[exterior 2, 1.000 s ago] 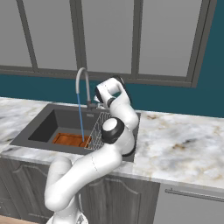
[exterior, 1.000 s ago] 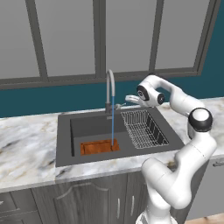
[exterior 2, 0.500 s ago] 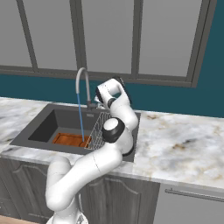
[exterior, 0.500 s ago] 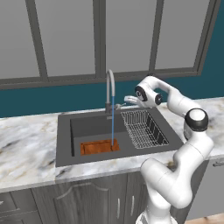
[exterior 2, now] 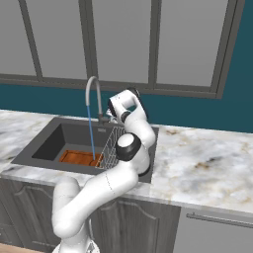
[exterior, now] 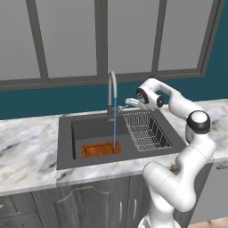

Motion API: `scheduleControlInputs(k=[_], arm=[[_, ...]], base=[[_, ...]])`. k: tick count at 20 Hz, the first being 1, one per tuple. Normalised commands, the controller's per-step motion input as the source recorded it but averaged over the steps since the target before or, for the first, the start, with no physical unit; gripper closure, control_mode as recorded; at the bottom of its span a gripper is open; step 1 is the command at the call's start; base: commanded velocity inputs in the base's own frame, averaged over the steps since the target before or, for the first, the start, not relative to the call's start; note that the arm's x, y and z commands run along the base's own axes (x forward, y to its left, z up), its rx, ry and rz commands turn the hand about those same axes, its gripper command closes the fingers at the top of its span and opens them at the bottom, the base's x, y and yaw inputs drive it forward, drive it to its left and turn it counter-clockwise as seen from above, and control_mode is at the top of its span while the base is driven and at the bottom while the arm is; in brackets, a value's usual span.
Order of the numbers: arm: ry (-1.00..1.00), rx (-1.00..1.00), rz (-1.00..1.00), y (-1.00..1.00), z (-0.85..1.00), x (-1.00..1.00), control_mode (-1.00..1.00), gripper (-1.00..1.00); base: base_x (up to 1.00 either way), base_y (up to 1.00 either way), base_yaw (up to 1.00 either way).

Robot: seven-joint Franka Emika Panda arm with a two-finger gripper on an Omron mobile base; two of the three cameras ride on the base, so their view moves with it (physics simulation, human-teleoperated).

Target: Turn on the sink faucet with hot water and rinse the cutting board for ten seconds, then turn off the faucet. Push the cutting board to reach the water if necessary.

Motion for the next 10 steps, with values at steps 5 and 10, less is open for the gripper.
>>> scheduleControlInputs(k=[5,10], arm=[[0.0,0.0,0.0,0.01,0.0,0.14,-1.0,1.0],[0.0,0.0,0.0,0.03,-0.03,0.08,-1.0,1.0]], base=[[0.0,0.0,0.0],[0.0,0.0,0.0]])
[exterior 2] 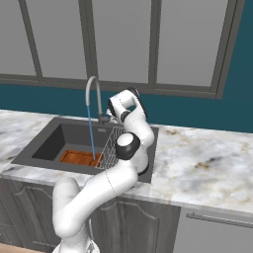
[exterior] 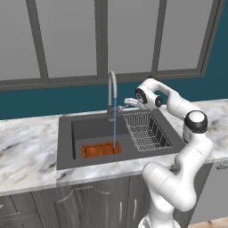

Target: Turn on the sink faucet with hot water and rinse the cutting board for ten seconds, then turn off the faucet. Push the cutting board to reach the water if necessary.

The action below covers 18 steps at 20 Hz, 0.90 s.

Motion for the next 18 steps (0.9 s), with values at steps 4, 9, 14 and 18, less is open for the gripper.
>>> scheduleControlInputs(k=[4,9,14,18], arm=[[0.0,-0.02,0.0,0.04,-0.18,0.0,-1.0,1.0],[0.0,-0.01,0.0,0.03,-0.13,0.0,-1.0,1.0],[0.0,0.0,0.0,0.18,0.0,0.0,-1.0,1.0],[0.0,0.0,0.0,0.2,0.0,0.0,-1.0,1.0]], base=[[0.0,0.0,0.0],[0.0,0.0,0.0],[0.0,0.0,0.0],[0.0,0.0,0.0]])
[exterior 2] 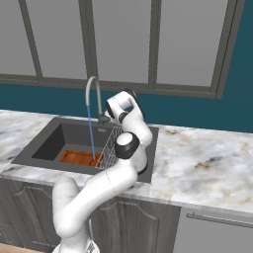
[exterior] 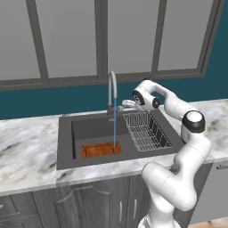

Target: Turn on the sink faucet with hot water and rinse the cutting board for ten seconds, then turn off the faucet. Push the cutting board to reach the water if necessary.

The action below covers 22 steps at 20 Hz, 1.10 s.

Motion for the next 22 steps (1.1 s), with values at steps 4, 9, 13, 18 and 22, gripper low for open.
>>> scheduleControlInputs(k=[4,9,13,18,22], arm=[[0.0,0.0,0.0,0.13,0.0,0.0,-1.0,1.0],[0.0,0.0,0.0,0.13,0.0,0.0,-1.0,1.0],[0.0,0.0,0.0,0.21,0.0,0.0,-1.0,1.0],[0.0,0.0,0.0,0.24,0.0,0.0,-1.0,1.0],[0.0,0.0,0.0,0.29,0.0,0.0,-1.0,1.0]], base=[[0.0,0.0,0.0],[0.0,0.0,0.0],[0.0,0.0,0.0],[0.0,0.0,0.0],[0.0,0.0,0.0]])
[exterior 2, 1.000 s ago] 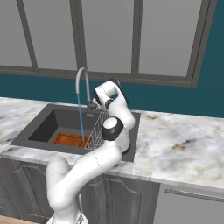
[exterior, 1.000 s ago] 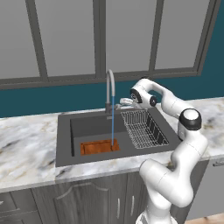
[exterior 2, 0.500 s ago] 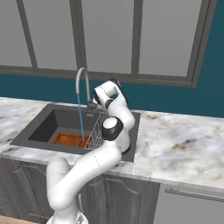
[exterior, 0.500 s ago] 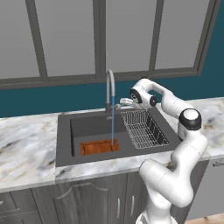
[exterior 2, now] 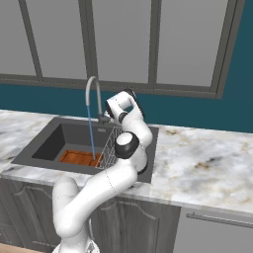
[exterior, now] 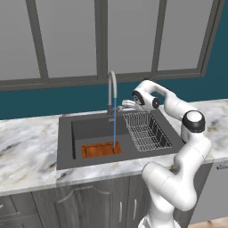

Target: Turn on the sink faucet with hot water and rinse the cutting board for ten seconds, then turn off the faucet. Push the cutting board to reach the water if necessary.

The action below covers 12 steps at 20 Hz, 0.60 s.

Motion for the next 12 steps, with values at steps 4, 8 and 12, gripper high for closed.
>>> scheduleControlInputs(k=[4,8,12], arm=[[0.0,0.0,0.0,0.34,0.0,0.0,-1.0,1.0],[0.0,0.0,0.0,0.36,0.0,0.0,-1.0,1.0],[0.0,0.0,0.0,0.36,0.0,0.03,-1.0,1.0]], base=[[0.0,0.0,0.0],[0.0,0.0,0.0],[0.0,0.0,0.0]])
